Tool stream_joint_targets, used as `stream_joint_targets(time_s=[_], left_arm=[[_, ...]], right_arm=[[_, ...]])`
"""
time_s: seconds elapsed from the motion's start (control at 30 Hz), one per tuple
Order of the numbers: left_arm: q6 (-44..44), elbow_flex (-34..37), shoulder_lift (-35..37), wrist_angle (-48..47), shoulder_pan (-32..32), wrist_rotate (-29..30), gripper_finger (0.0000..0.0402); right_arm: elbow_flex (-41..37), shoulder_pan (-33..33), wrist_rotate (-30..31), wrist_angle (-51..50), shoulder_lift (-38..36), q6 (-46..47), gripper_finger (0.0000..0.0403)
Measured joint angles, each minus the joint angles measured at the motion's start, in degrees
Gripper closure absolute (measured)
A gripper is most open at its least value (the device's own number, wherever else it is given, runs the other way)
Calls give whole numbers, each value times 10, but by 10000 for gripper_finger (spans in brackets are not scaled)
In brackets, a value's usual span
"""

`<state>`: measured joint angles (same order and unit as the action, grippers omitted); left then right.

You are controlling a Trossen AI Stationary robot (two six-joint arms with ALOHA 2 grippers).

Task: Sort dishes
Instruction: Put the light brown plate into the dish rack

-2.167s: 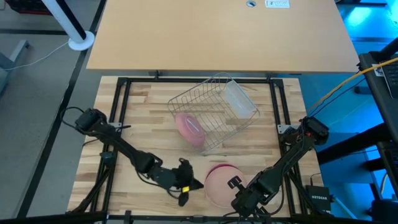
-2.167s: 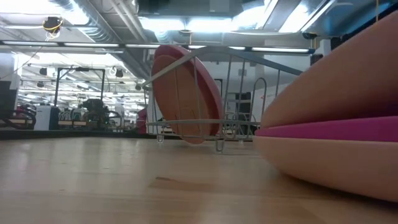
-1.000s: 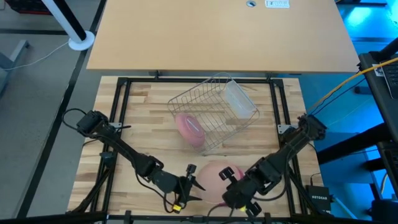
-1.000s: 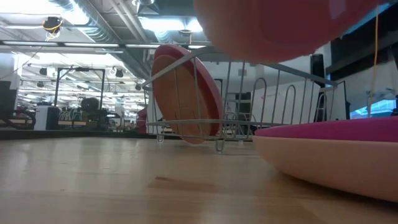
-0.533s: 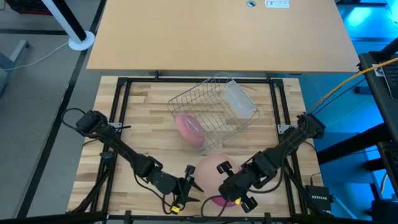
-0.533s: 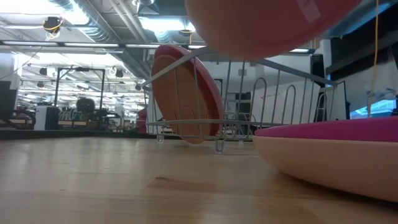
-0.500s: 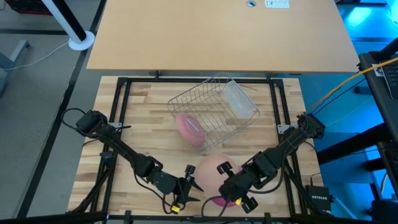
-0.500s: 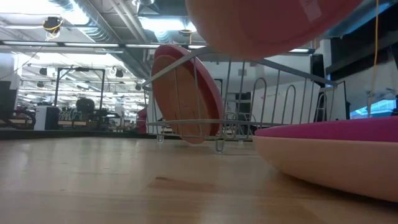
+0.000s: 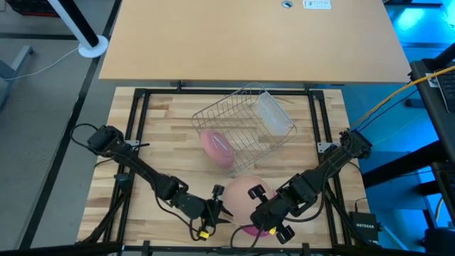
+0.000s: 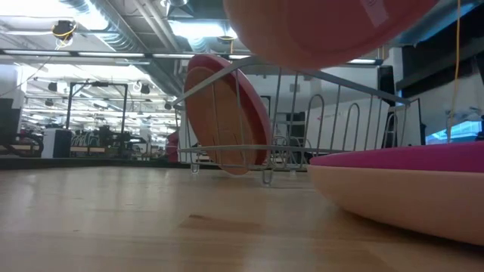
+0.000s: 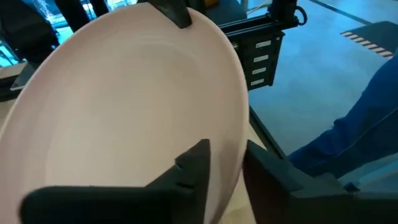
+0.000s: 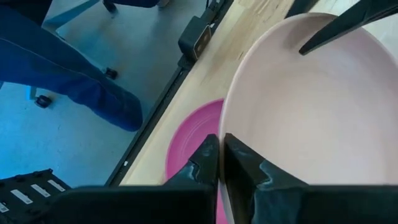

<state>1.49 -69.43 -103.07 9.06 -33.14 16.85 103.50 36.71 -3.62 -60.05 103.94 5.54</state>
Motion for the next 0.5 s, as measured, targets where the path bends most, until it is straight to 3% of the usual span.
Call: stream_joint_targets(time_s=[0.2,0.5], left_arm=[[-4,0,0,4,1,-7,393],[29,0,0,6,0,-5,397]], right_arm=[[0,0,25,-2,0,-4,384],[-1,0,41,-3,0,-19,383]])
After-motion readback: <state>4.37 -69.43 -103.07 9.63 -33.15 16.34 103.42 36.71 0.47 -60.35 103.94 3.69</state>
